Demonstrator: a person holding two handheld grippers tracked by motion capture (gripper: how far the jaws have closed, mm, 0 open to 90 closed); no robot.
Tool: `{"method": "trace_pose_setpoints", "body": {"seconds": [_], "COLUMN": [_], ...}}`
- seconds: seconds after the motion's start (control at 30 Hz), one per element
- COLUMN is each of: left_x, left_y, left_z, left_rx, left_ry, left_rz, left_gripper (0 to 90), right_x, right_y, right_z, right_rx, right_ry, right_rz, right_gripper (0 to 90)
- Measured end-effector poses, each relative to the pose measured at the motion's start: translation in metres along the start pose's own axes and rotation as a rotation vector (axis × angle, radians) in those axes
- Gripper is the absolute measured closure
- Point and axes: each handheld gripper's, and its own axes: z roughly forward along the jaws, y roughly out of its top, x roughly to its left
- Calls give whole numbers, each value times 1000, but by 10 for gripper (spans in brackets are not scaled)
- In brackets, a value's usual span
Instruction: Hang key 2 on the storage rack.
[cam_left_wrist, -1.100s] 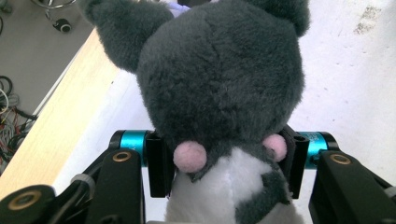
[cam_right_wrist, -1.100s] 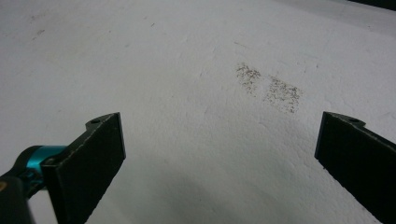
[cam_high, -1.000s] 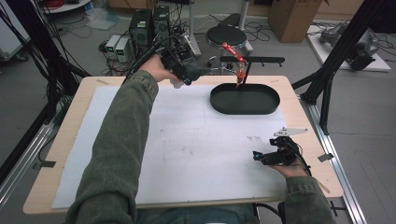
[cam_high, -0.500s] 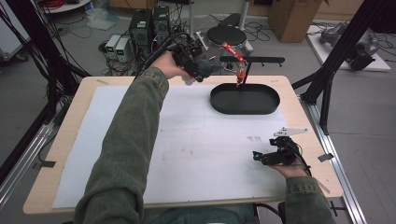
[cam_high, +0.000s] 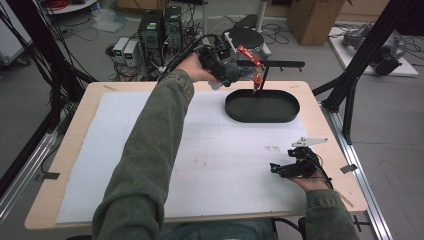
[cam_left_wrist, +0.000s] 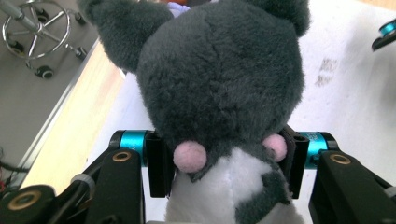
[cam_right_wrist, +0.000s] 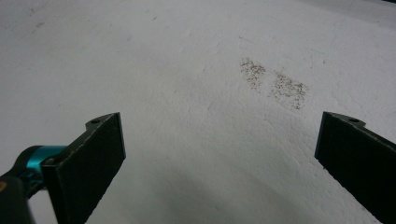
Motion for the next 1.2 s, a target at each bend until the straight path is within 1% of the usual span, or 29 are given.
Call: {"method": "trace_pose_setpoints", "body": {"seconds": [0.03,0.07,0.13,0.23,0.33,0.37,0.47,0.5,0.57,0.63,0.8,0.83,0.93,0.97,1.13,1.2], "left_x": [-1,0,0,3,6,6,9,10,13,15,20,21,24,25,29,30], "left_y": [4,7,11,13,13,14,15,15,14,12,9,9,8,8,5,5], "left_z": [1,1,3,8,13,15,18,19,20,19,17,17,18,18,22,25], "left_rx": [-1,-3,-24,-10,-17,-16,-12,-10,-1,9,22,15,15,13,35,41], "left_ry": [9,9,-3,9,-1,-4,7,18,26,44,61,63,72,70,73,73], "left_rz": [6,7,-2,2,-25,-23,-30,-28,-37,-46,-56,-64,-66,-75,-95,-92], "left_gripper": [504,504,504,504,504,504,504,503,504,503,504,503,503,503,500,499], "right_x": [0,0,0,0,0,0,1,1,1,1,1,1,1,1,1,0], "right_y": [0,0,0,0,0,0,0,0,0,-1,-1,-1,0,0,0,-1], "right_z": [0,0,0,-1,-1,-1,-1,0,0,0,0,0,0,0,0,0], "right_rx": [1,1,0,-5,-4,-6,-4,-2,2,3,1,2,2,3,1,-5], "right_ry": [1,-1,1,3,3,2,5,6,7,8,8,9,10,11,9,10], "right_rz": [0,-1,-2,-3,-6,-5,-5,-5,-6,-7,-7,-4,-3,-5,-4,-4], "right_gripper": [7,6,6,7,7,6,6,6,6,6,6,6,6,6,6,6]}}
